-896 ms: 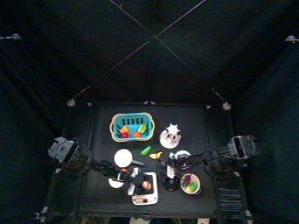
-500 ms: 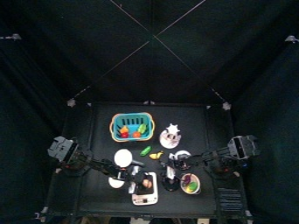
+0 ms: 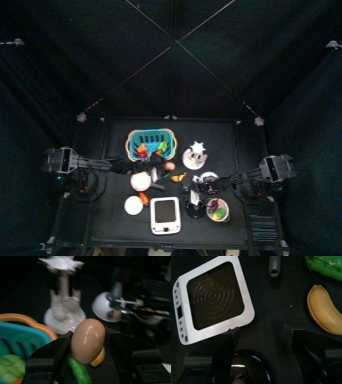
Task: Place egg into basket
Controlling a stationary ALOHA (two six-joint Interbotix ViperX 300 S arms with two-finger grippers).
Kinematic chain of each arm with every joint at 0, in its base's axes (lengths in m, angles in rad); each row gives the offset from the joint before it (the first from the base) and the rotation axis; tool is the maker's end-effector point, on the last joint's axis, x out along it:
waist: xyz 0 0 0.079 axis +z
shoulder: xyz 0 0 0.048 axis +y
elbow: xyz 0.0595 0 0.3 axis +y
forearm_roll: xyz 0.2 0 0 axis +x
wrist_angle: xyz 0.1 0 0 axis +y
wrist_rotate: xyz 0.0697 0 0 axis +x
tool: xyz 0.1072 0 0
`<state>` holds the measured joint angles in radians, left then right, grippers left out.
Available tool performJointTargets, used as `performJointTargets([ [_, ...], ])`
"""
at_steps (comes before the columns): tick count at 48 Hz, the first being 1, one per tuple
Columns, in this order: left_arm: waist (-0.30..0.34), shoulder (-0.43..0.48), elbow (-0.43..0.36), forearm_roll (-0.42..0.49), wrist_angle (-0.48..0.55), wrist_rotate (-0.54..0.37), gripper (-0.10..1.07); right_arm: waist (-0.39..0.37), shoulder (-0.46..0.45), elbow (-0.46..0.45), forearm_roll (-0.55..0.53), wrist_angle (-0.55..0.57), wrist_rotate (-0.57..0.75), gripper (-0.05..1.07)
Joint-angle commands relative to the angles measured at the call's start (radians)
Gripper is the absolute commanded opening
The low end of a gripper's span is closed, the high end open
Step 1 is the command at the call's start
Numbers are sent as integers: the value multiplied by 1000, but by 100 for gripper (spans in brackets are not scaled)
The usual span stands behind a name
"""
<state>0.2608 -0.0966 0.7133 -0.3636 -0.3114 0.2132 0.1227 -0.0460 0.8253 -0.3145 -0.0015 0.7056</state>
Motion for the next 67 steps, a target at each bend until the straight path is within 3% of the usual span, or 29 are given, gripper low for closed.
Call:
performJointTargets([
  [1, 57, 8, -32, 0, 21, 2, 68, -2, -12, -17, -2, -3, -5, 100],
  [10, 107, 101, -94, 2, 195, 2, 73, -2, 0, -18, -6, -6, -6, 100],
  [15, 110, 137, -133, 31, 262, 3, 85, -2, 0, -20, -11, -9, -6, 100],
  [23, 109, 127, -138, 69, 276, 3, 103, -2, 2, -18, -11, -8, -3, 100],
  [32, 106, 89, -127, 81, 275, 5, 103, -2, 2, -20, -11, -8, -3, 100],
  [40, 101, 9, -101, 179, 275, 5, 103, -2, 2, -25, -12, -8, -3, 100],
  [53, -64, -187, 28, 307, 276, 3, 103, -2, 2, -34, -12, -8, -8, 100],
  [62, -213, -252, 129, 276, 265, -2, 103, -17, 2, -49, -31, -9, -8, 100],
  [67, -230, -250, 155, 209, 264, -2, 103, -25, 2, -57, -46, -8, -6, 100],
])
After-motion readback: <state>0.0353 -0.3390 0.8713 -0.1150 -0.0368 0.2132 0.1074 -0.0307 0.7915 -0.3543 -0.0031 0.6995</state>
